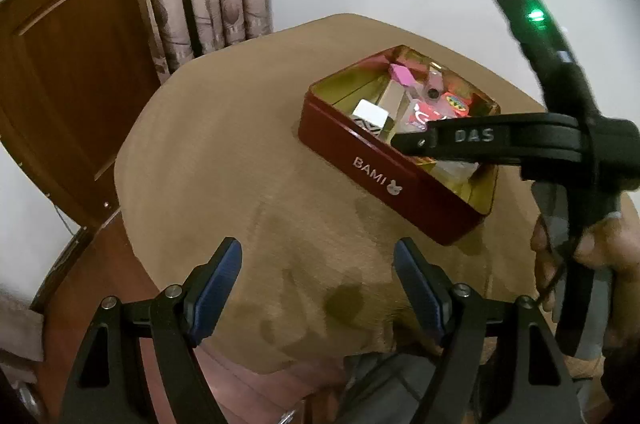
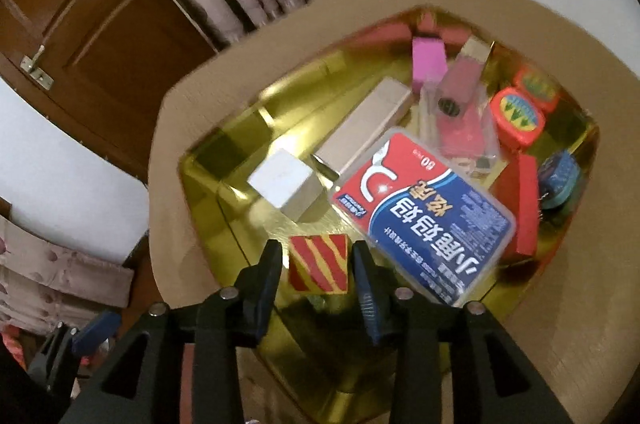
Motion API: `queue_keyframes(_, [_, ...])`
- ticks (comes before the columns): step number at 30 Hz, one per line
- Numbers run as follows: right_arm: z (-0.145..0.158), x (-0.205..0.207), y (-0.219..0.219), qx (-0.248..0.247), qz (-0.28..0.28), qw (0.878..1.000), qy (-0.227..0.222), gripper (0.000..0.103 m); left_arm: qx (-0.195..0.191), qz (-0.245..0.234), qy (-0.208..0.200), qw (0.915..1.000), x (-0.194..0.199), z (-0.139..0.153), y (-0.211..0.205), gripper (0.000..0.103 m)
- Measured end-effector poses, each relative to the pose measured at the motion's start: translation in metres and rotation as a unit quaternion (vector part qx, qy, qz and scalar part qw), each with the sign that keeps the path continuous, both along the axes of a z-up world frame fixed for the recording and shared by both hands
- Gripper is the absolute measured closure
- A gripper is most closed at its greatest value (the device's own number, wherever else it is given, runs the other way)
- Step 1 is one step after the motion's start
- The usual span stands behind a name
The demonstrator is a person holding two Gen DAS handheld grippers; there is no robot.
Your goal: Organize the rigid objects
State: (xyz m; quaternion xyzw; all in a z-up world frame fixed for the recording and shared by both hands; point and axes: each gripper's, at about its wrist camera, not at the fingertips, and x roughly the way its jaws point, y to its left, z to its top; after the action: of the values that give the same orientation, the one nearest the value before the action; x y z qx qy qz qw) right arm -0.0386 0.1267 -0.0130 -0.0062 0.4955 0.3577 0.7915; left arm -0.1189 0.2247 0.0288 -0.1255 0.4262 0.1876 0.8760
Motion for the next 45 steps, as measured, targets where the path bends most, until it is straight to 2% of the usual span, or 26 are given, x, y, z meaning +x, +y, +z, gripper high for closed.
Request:
queue_keyframes(3, [0.016, -0.005, -0.020, 0.034, -0.012, 0.999, -0.029, 0.066, 0.018, -0.009, -0.010, 0.9997, -0.001, 0.001, -0.004, 0.028])
queue_keyframes(6, [0.033, -0.026, -0.047, 0.061, -0.030, 0.994, -0.085, 0.066, 0.038, -0.020, -0.027, 0.9987, -0.001, 0.004, -0.006, 0.028])
queue_keyframes(8, [0.043, -0.057, -0.061, 0.024, -0.063, 0.982, -0.178, 0.066, 0.051, -0.026, -0.036, 0.9977, -0.001, 0.008, -0.008, 0.028])
queue_keyframes(10, [0.044, -0.091, -0.070, -0.016, -0.091, 0.962, -0.255, 0.066, 0.053, -0.029, -0.047, 0.9971, -0.001, 0.012, -0.009, 0.028])
queue_keyframes(14, [0.037, -0.124, -0.092, -0.029, -0.139, 0.942, -0.304, 0.064, 0.058, -0.038, -0.056, 0.9960, 0.001, 0.017, -0.016, 0.023])
queue_keyframes(17, [0.035, -0.136, -0.101, -0.045, -0.168, 0.931, -0.321, 0.051, 0.064, -0.048, -0.058, 0.9951, 0.004, 0.020, -0.023, 0.022])
queue_keyframes(25, [0.047, -0.147, -0.107, -0.035, -0.199, 0.920, -0.335, 0.049, 0.094, -0.056, -0.070, 0.9916, 0.007, 0.031, -0.038, 0.021])
queue_keyframes(45, [0.059, -0.156, -0.112, -0.040, -0.210, 0.913, -0.348, 0.049, 0.091, -0.063, -0.082, 0.9905, 0.005, 0.041, -0.043, 0.021])
